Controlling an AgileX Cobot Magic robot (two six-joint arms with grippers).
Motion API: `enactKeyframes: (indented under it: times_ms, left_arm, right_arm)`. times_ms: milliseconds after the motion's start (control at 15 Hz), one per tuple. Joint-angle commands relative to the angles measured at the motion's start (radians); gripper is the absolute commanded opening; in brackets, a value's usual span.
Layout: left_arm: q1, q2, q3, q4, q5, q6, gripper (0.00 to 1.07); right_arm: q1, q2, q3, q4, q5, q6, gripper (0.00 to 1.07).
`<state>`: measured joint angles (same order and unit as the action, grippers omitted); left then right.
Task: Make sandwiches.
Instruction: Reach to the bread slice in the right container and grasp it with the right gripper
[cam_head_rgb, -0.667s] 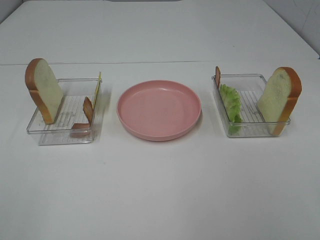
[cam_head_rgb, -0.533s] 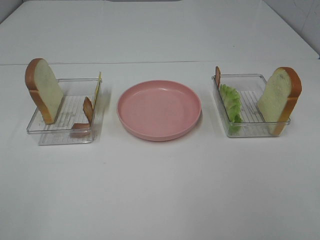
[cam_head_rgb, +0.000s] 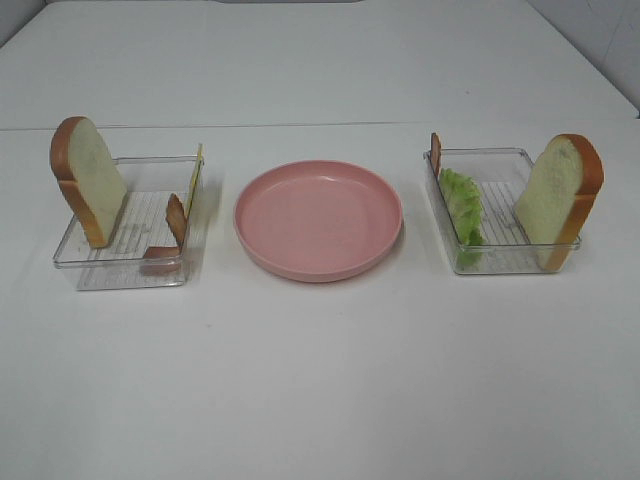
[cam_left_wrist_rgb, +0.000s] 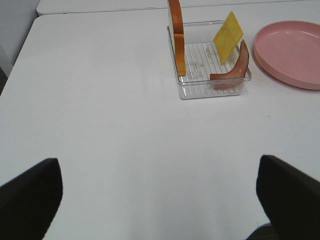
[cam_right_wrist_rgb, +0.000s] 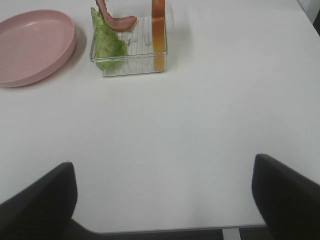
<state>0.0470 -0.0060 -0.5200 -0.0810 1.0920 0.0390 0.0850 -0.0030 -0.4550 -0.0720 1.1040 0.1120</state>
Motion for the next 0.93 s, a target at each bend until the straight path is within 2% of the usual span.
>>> enactKeyframes:
  times_ms: [67,133,200,400,467,533,600,667,800,867,933]
  left_arm:
    - [0.000,-0.004,0.003,-0.005,-0.016,-0.002,0.98]
    - [0.000,-0.004,0.003,-0.005,-0.016,-0.002,0.98]
    - [0.000,-0.004,0.003,-0.004,-0.016,-0.002,0.98]
    - [0.000,-0.012,0.003,-0.004,-0.016,-0.002,0.98]
    - [0.000,-0.019,0.003,-0.003,-0.016,-0.002,0.98]
    - [0.000,-0.019,0.003,-0.003,-0.016,-0.002,0.98]
    - [0.000,-0.019,0.003,-0.003,-0.016,-0.002,0.98]
    - [0.000,-0.019,0.003,-0.003,-0.016,-0.002,0.98]
    - [0.000,-0.019,0.003,-0.003,-0.016,-0.002,0.98]
    - [0.000,-0.019,0.003,-0.003,-0.016,-0.002,0.98]
    - [0.000,-0.019,0.003,-0.003,-0.016,-0.002,0.98]
  right_arm:
    - [-0.004,0.022,-0.004,0.009,-0.010,-0.003,0.90]
    - [-0.004,0.056,-0.011,0.012,-0.013,-0.003,0.90]
    - [-0.004,0.239,-0.061,0.009,-0.053,-0.003,0.90]
    - [-0.004,0.506,-0.171,0.008,-0.099,-0.003,0.90]
    - [-0.004,0.733,-0.291,0.008,-0.099,-0.003,0.90]
    - [-0.004,0.889,-0.377,0.008,-0.091,-0.013,0.90]
    - [-0.004,0.948,-0.425,0.008,-0.090,-0.025,0.90]
    - [-0.004,1.159,-0.553,0.008,-0.093,-0.038,0.90]
    - [-0.004,1.383,-0.728,0.008,-0.092,-0.063,0.90]
    - [-0.004,1.540,-0.857,0.013,-0.064,-0.064,0.90]
    - [-0.004,1.587,-0.900,0.013,-0.051,-0.064,0.90]
